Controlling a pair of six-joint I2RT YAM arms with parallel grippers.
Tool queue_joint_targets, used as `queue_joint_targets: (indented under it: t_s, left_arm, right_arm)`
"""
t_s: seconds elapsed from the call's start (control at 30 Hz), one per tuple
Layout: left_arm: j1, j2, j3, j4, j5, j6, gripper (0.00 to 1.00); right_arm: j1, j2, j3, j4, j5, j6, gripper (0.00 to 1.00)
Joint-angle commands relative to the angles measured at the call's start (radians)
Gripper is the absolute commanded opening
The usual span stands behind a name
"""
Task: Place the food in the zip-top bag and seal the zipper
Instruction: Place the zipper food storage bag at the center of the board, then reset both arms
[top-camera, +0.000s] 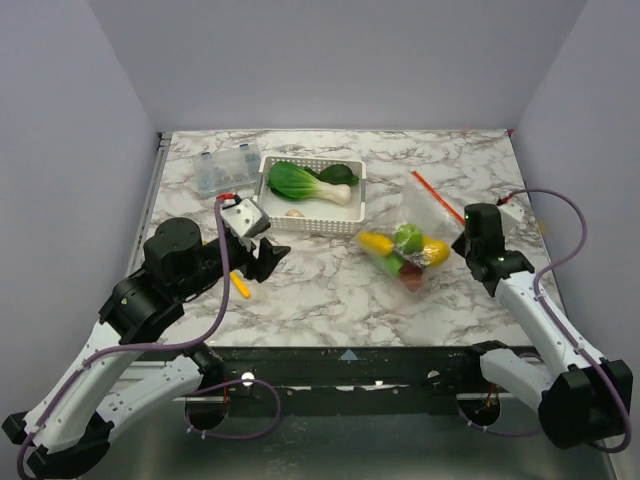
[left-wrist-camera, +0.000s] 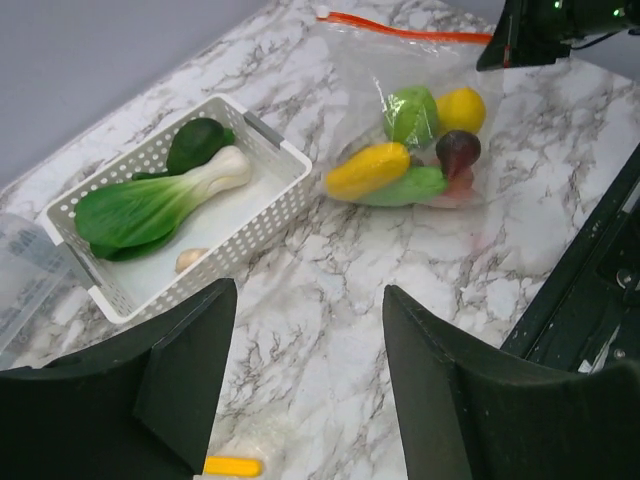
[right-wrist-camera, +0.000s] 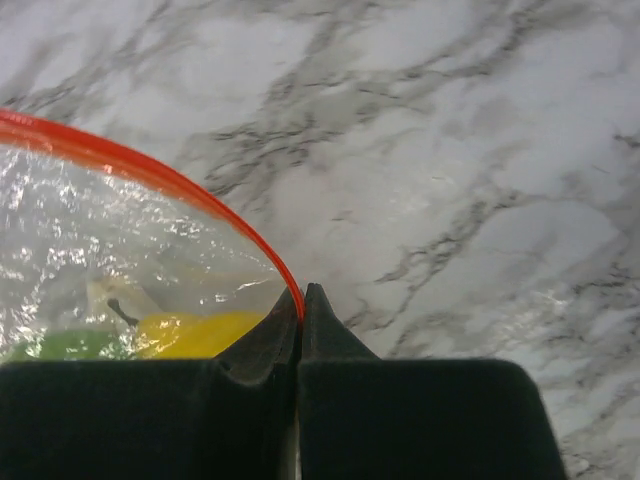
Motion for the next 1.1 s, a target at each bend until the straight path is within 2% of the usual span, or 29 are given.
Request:
queue_joint_targets:
  t_s: [0.0,0.1,0.37,0.53,0.73,0.83,0.9,1.0,1.07]
  left_arm:
    - [0.004,-0.053,0.029,0.010,-0.069,-0.026,0.63]
    - [0.004,-0.066,0.042,0.000,-0.075,-0.050,0.63]
    - [0.004,-0.139,0.073,-0.018,-0.111,-0.058,0.64]
    - [0.004,-0.184,0.084,-0.024,-0.168,-0.061,0.66]
    - [0.005,-0.244,0.088,-0.001,-0.244,-0.090,0.70]
    - [0.004,-0.277,0.098,0.018,-0.271,-0.115,0.73]
    - [0.004,-0.295,0.109,0.031,-0.286,-0.131,0.98]
    - [0.005,-0.319,0.121,0.050,-0.322,-0.154,0.99]
    - [0.004,-0.334,0.126,0.063,-0.349,-0.167,0.98]
  right_arm:
    - [-0.214,0.011,-0.084,-0.008,-0.175,0.044,0.01]
    - [-0.242,0.040,-0.122,0.015,-0.149,0.055,0.01]
    - [-0.244,-0.024,-0.167,0.008,-0.104,0.137,0.22]
    - [-0.244,-0.069,-0.104,-0.065,-0.088,0.100,0.52]
    - [-0.244,-0.088,0.115,-0.255,-0.125,0.030,0.69]
    - [-0.244,-0.118,0.214,-0.295,-0.225,-0.039,0.83]
    - [-0.244,-0.138,0.282,-0.317,-0.338,-0.084,0.87]
    - [-0.244,-0.195,0.365,-0.320,-0.520,-0.154,0.98]
    - [-0.244,-0.242,0.403,-0.297,-0.609,-0.173,1.00]
